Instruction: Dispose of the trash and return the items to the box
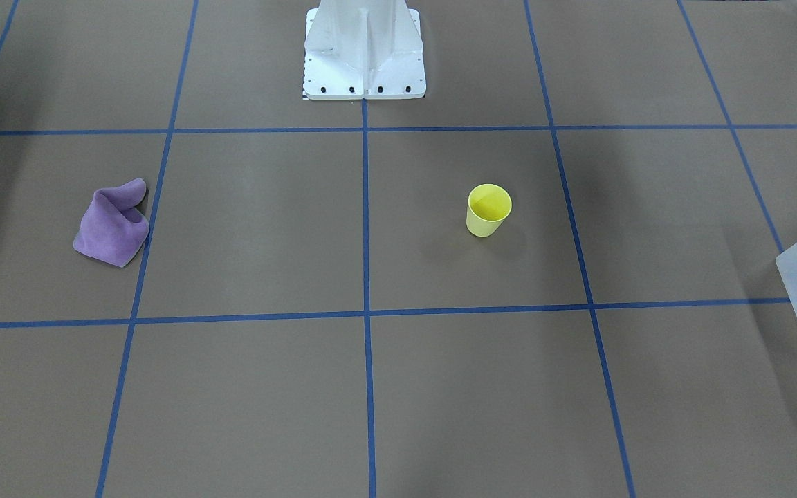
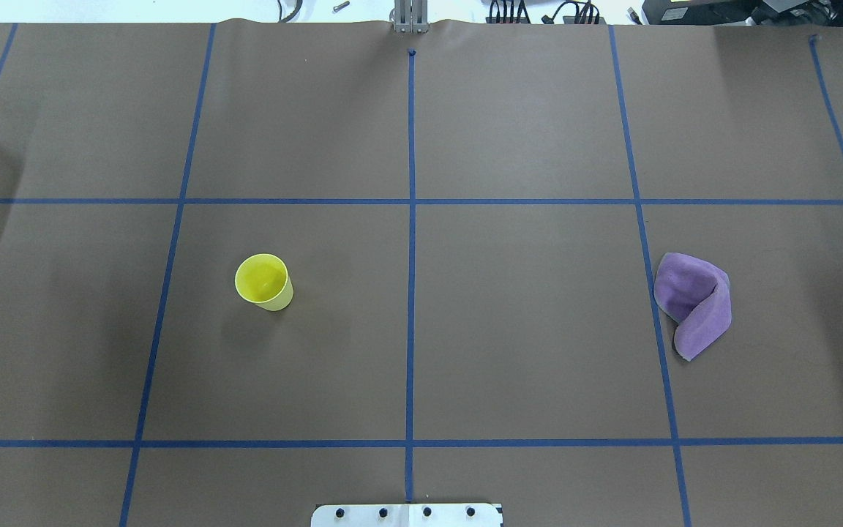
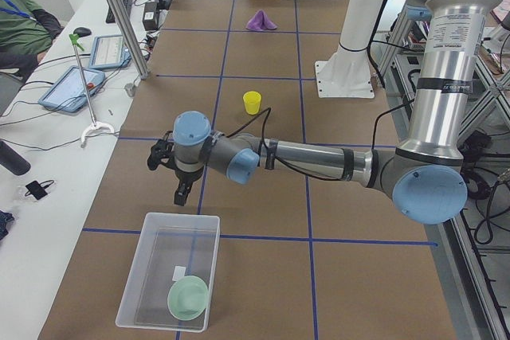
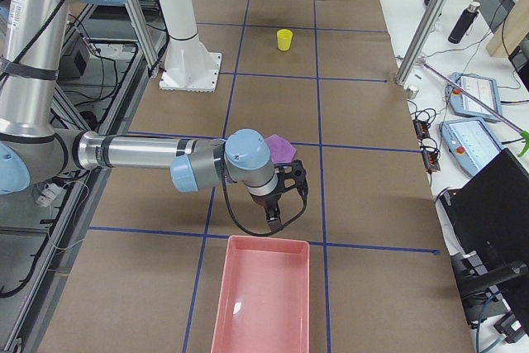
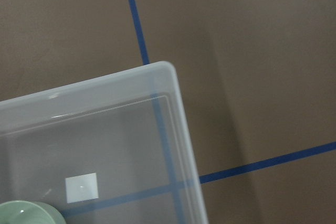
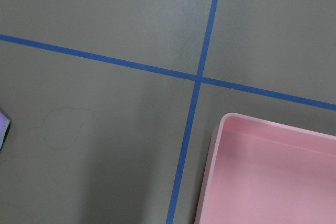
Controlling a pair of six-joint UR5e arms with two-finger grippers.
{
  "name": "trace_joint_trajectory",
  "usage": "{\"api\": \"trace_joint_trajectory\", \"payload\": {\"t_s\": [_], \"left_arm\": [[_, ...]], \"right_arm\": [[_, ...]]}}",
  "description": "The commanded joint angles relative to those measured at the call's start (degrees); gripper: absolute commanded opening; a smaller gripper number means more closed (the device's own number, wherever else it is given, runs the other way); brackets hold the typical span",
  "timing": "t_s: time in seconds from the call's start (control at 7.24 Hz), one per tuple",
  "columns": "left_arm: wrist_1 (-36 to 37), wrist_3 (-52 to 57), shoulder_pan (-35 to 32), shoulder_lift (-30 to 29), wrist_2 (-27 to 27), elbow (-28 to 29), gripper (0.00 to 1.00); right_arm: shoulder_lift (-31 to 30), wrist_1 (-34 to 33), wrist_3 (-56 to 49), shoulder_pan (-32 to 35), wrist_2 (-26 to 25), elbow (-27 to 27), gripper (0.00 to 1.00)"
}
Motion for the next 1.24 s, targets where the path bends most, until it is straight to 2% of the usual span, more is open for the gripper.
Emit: {"api": "trace_joint_trajectory", "payload": {"t_s": [0.0, 0.14, 0.28, 0.41, 0.55, 0.69, 1.1], "left_arm": [[0.59, -23.27, 13.65, 0.91, 3.40, -12.36, 0.99], [0.59, -31.99, 22.42, -0.05, 8.74, -15.37, 0.99], [0.68, -38.95, 29.99, -2.58, 15.06, -15.92, 0.99], [2.94, -43.98, 35.03, -5.47, 17.91, -15.75, 0.99], [8.01, -47.34, 37.60, -9.94, 19.15, -15.84, 0.99], [12.32, -50.68, 41.63, -14.08, 22.82, -15.31, 0.99], [13.78, -52.03, 45.88, -15.87, 26.97, -12.24, 0.97]], "right_arm": [[0.00, 0.00, 0.00, 0.00, 0.16, 0.00, 1.00], [0.00, 0.00, 0.00, 0.00, 0.08, 0.00, 1.00], [0.00, 0.00, 0.00, 0.00, -0.18, -0.09, 1.00], [0.00, 0.00, -0.09, 0.09, -0.27, -0.17, 1.00], [-0.09, 0.00, -0.09, 0.00, -0.19, -0.17, 1.00], [-0.35, 0.00, -0.09, 0.09, -0.19, -0.17, 1.00], [-0.36, 0.00, -0.09, 0.09, -0.19, -0.17, 1.00]]}}
